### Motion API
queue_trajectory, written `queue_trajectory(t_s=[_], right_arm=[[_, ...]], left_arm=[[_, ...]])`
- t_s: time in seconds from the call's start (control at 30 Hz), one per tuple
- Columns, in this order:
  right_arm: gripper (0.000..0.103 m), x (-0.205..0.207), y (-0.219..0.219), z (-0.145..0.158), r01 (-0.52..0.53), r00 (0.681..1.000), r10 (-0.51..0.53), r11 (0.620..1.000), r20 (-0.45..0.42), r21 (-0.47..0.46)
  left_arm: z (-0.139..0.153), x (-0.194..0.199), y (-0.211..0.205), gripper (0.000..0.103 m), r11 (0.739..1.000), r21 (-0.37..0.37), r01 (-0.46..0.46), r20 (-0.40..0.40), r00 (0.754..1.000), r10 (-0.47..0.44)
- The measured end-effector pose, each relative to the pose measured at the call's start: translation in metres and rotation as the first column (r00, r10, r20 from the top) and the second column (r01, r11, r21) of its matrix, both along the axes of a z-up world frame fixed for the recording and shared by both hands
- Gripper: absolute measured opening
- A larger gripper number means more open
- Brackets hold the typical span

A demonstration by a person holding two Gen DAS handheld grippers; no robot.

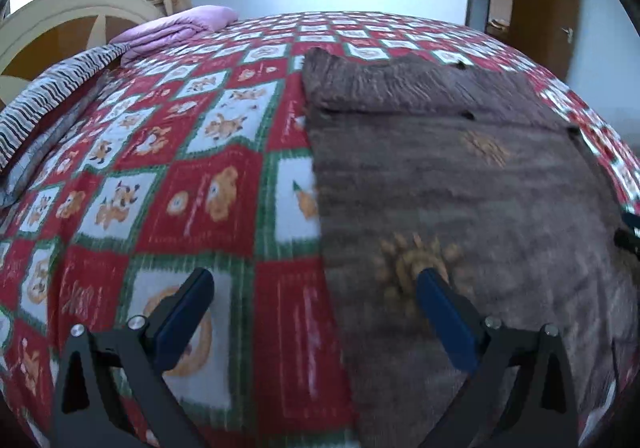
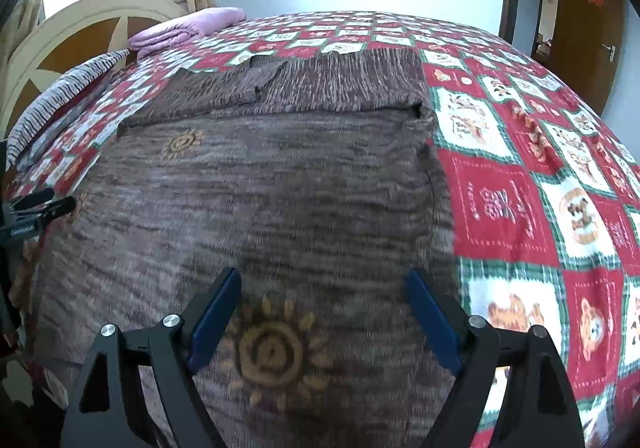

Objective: Fold small clothes
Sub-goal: 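Smooth the folded sweater flat and move both open tools to its hem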

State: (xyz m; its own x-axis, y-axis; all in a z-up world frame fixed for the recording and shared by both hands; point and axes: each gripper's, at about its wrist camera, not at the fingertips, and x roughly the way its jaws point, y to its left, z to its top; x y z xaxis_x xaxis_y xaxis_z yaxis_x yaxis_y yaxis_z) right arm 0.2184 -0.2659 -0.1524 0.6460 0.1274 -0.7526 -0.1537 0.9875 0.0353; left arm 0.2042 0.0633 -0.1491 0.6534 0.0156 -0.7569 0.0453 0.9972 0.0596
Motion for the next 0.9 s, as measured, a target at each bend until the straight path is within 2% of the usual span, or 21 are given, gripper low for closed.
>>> queue_trajectory(t_s=[0.4,0.57,0.63,0.83,0.9], right_arm=[[0.085,-0.039,-0.001,-0.004,0.004,1.0,-0.005,1.0,-0.028,-0.03],[0.085,-0.052,-0.001,-0.007,0.004,0.999,-0.005,0.999,-0.04,-0.038],[0.085,-0.058,-0.002,-0.008,0.002,0.999,-0.003,0.999,-0.043,-0.039],[0.085,-0.076,-0.003,-0.01,-0.004,0.999,0.001,0.999,-0.044,-0.049],[0.085,-0.081,-0.003,-0.01,-0.005,0.999,0.003,0.998,-0.041,-0.055]], left_arm=[[0.004,-0.053,0.0,0.091,0.998,-0.02,0.051,0.009,0.999,-0.051],[0.001,-0.073,-0.002,0.084,0.994,-0.077,0.081,-0.032,0.996,-0.084],[-0.002,-0.081,-0.005,0.078,0.99,-0.098,0.097,-0.054,0.993,-0.103],[-0.008,-0.098,-0.011,0.076,0.987,-0.119,0.109,-0.084,0.989,-0.12],[-0.009,-0.1,-0.011,0.069,0.984,-0.135,0.115,-0.092,0.987,-0.128]])
